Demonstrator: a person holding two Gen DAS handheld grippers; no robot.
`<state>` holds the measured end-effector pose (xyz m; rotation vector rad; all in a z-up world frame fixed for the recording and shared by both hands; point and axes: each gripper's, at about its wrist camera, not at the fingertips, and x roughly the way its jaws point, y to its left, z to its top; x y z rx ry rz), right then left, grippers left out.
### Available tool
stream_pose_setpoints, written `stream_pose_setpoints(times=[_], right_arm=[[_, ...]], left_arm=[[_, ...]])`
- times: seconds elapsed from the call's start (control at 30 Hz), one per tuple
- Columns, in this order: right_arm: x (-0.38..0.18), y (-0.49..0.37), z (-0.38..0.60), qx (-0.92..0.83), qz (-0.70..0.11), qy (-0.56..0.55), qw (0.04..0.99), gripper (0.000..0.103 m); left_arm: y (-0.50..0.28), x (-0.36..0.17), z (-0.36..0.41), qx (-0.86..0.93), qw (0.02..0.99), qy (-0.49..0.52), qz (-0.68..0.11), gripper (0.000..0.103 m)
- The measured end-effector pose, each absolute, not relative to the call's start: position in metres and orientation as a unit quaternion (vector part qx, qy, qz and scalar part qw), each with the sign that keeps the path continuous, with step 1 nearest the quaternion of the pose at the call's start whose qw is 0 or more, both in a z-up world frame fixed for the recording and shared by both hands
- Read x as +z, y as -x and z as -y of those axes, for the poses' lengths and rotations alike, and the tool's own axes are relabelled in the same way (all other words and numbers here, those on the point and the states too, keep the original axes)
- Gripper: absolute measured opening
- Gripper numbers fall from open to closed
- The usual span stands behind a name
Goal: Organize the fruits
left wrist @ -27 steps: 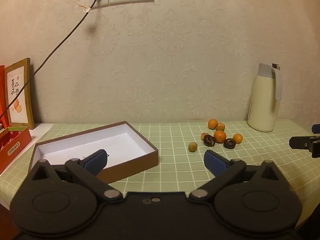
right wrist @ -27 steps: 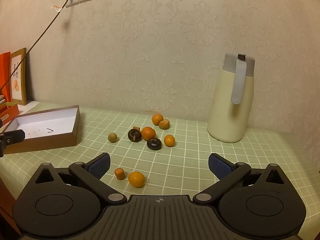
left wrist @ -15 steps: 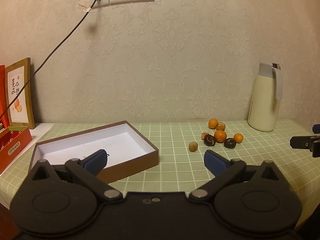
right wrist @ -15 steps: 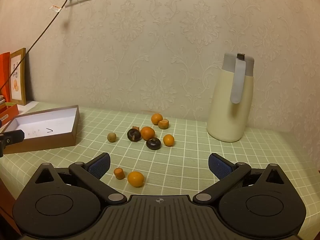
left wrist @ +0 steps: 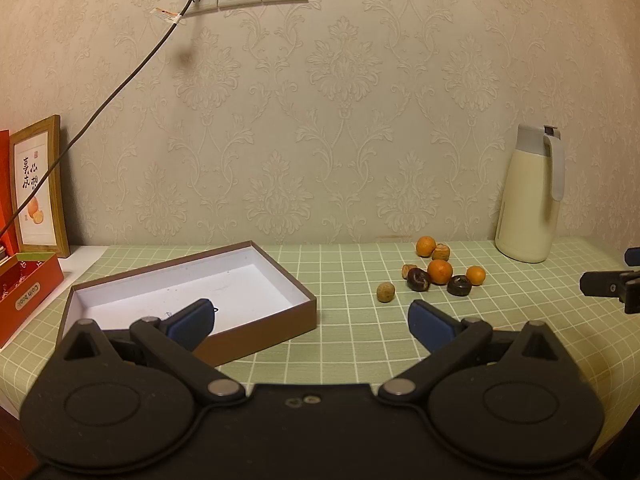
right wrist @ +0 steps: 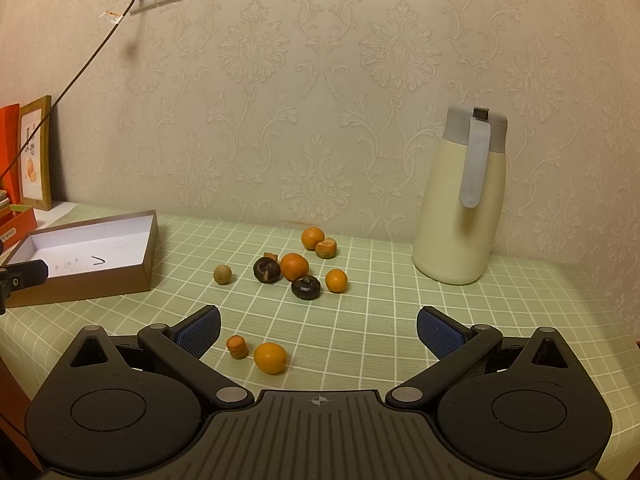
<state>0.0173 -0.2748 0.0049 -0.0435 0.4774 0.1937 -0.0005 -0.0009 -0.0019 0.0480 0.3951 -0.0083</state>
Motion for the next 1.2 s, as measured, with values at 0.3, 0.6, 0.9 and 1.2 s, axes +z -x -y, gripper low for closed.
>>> stream_pose_setpoints(times=[0.3, 0.6, 0.9, 1.2], right_arm=[[0.0050, -0.0175, 0.2751, 0.096, -0.236, 0.023, 0.967, 0.103], [0.0045, -0.0163, 0.2733, 0.094, -0.232, 0.035, 0.967, 0.103], [0.0067, -0.0158, 0.2743, 0.094, -0.233, 0.034, 0.967, 0.103], [0.0061, -0.0156, 0.2742, 0.094, -0.233, 0.033, 0.967, 0.103]], left_arm=[[0.0003, -0.0015, 0.0005, -0.005, 0.980, -0.023, -0.197, 0.097], [0.0001, -0.0016, 0.0000, -0.007, 0.980, -0.023, -0.196, 0.097], [0.0001, -0.0015, 0.0001, -0.007, 0.980, -0.023, -0.196, 0.097], [0.0001, -0.0019, 0.0002, -0.007, 0.980, -0.023, -0.196, 0.097]])
